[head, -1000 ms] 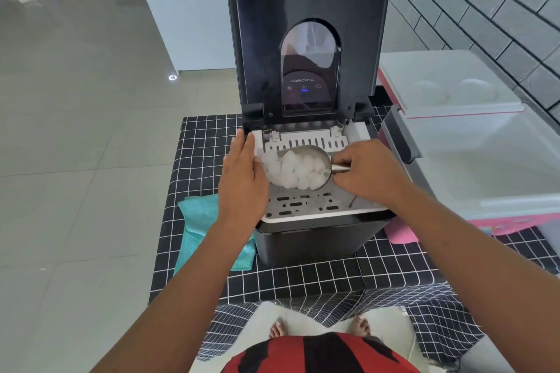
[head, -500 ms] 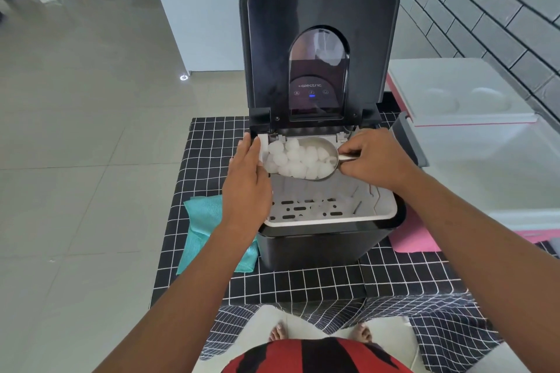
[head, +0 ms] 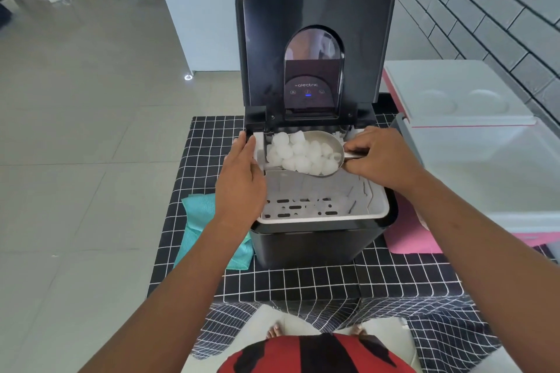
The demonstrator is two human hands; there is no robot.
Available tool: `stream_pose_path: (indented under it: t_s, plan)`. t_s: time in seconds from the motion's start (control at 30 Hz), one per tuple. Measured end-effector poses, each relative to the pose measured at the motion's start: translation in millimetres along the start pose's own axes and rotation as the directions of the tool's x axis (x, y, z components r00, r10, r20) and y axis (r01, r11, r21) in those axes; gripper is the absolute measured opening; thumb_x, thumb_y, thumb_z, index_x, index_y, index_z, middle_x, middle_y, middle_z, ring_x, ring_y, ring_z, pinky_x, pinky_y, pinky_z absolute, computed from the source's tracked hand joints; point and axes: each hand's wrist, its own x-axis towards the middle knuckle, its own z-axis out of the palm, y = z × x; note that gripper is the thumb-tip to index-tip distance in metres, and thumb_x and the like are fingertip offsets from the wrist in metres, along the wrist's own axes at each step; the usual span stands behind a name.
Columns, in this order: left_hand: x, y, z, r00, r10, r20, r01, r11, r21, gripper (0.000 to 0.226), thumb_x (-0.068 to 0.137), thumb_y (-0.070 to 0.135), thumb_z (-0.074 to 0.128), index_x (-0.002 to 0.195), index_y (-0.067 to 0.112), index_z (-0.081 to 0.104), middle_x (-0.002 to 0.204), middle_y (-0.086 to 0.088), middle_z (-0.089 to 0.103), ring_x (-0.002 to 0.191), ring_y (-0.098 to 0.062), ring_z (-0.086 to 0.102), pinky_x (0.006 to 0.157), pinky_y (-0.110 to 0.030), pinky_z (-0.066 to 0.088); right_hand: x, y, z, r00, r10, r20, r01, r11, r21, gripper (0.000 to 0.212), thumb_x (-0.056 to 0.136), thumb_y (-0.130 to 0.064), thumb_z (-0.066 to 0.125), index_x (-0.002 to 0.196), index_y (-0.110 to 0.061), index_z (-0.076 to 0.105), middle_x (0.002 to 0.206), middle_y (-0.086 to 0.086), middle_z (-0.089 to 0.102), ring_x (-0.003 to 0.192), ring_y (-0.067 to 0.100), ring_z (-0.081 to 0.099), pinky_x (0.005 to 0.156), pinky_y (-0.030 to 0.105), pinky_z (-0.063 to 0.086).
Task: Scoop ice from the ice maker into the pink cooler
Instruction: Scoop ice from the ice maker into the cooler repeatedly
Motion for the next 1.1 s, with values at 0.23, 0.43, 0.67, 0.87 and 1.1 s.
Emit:
stream_pose_path:
  t_s: [0.23,0.43,0.67,0.87,1.1]
  plan:
    - [-1.3,18.6,-5.2,0.999,0.022,-0.029,-0.017,0.989,0.146,0.047,0.094,0.016,0.048,0.141,0.014,0.048,0.155,0.002,0.034,0.141,-0.018,0.034,0.113,-0.039,0.033,-12.1,20.5,-37.0,0.999,0.024,-0.044,-0.022,0.999,0.036,0.016,0.064,-0.018,0.084,0.072,-0.028,0.077,0.057,-0.020,0.059,0.062,0.000,0.055,0.057,0.016,0.037]
    - [-13.9,82.9,24.9,0.993,0.088,-0.081,-0.089,0.996,-0.005,0.041,0.091,0.020,0.053,0.132,0.018,0.058,0.143,0.004,0.050,0.131,-0.013,0.046,0.109,-0.028,0.033,-42.6,77.9,-85.1,0.989,0.123,-0.082,-0.121,0.992,0.031,0.034,0.063,-0.015,0.082,0.048,-0.032,0.057,0.050,-0.007,0.051,0.052,0.003,0.045,0.051,0.013,0.028]
    - [-16.8,171.8,108.4,0.978,0.195,0.071,-0.193,0.980,-0.035,0.039,0.094,0.020,0.054,0.133,0.016,0.057,0.140,0.004,0.052,0.126,-0.008,0.045,0.107,-0.012,0.024,-95.9,166.6,-137.9,0.936,0.337,-0.100,-0.337,0.941,0.019,0.019,0.064,-0.010,0.081,0.061,-0.021,0.066,0.057,-0.005,0.056,0.057,0.000,0.051,0.054,0.007,0.035]
    - [-20.4,213.8,189.1,0.947,0.146,0.287,-0.157,0.987,0.016,0.027,0.096,0.020,0.043,0.121,0.012,0.053,0.120,-0.002,0.053,0.111,-0.016,0.051,0.085,-0.024,0.036,-123.5,242.6,-152.6,0.856,0.505,-0.111,-0.513,0.856,-0.057,0.013,0.063,-0.016,0.078,0.076,-0.018,0.076,0.073,0.000,0.072,0.073,0.018,0.065,0.068,0.032,0.054]
    - [-37.1,221.7,234.9,0.958,0.003,0.286,-0.048,0.988,0.150,0.065,0.094,0.013,0.045,0.153,0.004,0.017,0.163,-0.006,0.007,0.148,-0.021,0.013,0.118,-0.038,0.024,-134.0,288.9,-131.0,0.783,0.615,-0.093,-0.598,0.703,-0.384,0.013,0.072,-0.019,0.064,0.061,-0.012,0.065,0.056,0.003,0.057,0.052,0.023,0.052,0.045,0.022,0.035]
